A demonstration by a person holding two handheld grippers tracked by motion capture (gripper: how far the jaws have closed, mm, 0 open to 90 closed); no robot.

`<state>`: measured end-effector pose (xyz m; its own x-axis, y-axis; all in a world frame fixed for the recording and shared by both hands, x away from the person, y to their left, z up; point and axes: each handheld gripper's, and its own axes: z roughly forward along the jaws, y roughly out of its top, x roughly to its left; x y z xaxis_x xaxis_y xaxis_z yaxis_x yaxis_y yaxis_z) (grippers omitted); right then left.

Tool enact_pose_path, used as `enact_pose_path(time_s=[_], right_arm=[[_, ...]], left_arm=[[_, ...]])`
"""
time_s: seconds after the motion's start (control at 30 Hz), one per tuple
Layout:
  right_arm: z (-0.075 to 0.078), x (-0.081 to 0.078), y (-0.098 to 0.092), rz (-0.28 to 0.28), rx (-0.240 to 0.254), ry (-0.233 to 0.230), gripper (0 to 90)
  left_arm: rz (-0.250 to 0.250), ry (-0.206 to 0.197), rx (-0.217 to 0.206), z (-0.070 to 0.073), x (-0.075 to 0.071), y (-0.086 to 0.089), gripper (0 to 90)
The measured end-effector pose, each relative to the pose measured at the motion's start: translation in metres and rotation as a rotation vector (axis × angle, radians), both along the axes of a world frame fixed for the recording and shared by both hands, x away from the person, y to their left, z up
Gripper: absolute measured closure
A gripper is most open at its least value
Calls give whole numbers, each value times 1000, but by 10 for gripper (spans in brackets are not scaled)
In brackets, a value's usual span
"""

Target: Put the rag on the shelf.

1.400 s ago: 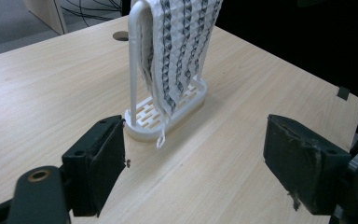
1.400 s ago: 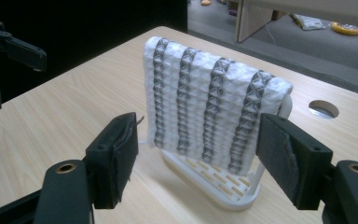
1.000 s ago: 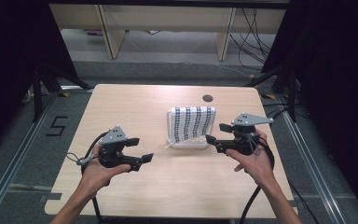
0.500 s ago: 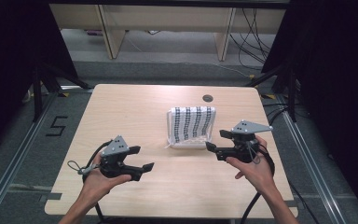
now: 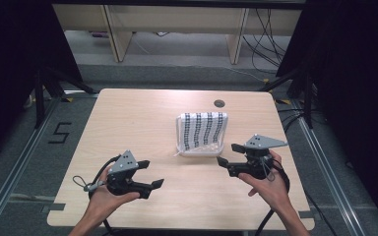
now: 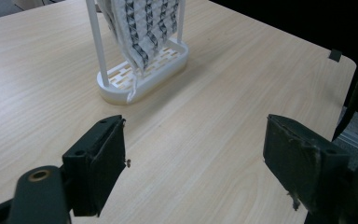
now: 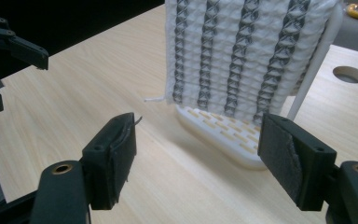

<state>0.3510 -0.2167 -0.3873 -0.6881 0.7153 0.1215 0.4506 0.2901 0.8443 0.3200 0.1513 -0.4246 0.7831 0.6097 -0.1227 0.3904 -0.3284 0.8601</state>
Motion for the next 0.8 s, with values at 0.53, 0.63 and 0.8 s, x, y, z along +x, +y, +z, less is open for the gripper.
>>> enact_pose_path(time_s=[0.53, 0.63, 0.8], right_arm=[[-22, -17, 2, 25, -2, 19, 289], [-25, -19, 2, 28, -7, 6, 287], [-33, -25, 1, 18, 6, 34, 270]], left_arm=[[17, 16, 5, -23, -15, 8, 204], [19, 20, -1, -28, -16, 10, 204], [21, 30, 11, -33, -19, 14, 204]])
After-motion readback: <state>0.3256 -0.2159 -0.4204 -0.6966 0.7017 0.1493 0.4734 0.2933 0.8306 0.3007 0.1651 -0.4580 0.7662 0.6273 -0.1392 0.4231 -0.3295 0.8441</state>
